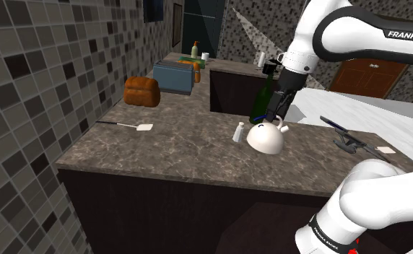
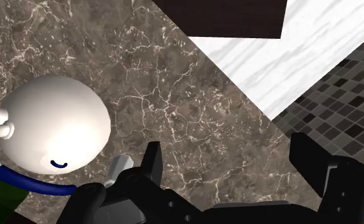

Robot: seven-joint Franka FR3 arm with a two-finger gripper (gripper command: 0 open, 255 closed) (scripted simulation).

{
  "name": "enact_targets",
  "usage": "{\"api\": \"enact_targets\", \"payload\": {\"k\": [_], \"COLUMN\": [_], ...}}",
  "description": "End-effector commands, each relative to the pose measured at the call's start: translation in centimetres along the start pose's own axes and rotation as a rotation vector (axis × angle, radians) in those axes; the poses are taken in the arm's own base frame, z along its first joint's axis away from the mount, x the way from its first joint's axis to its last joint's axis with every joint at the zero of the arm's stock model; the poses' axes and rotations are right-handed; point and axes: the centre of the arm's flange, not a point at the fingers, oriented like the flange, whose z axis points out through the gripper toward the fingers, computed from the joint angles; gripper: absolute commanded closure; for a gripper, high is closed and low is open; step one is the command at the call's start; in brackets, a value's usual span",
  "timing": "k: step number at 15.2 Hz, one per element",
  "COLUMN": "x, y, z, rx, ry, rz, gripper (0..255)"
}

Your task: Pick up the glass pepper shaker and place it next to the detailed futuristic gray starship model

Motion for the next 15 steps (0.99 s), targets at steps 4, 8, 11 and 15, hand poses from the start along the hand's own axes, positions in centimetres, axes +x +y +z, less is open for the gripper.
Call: {"api": "enact_targets", "payload": {"k": [4,8,11,15], "x": [2.9,6.6,9.3,12.7], "y": [2.0,4.9,7.2,10.4], "z": [2.0,4.6,6.6,9.3], "rx": [0.005,0.011,0.016,0.023], "ry": [-0.005,-0.012,-0.018,-0.025], "rz": [0.041,0.097,0.138,0.193], "gripper": [0,0,0,0]}}
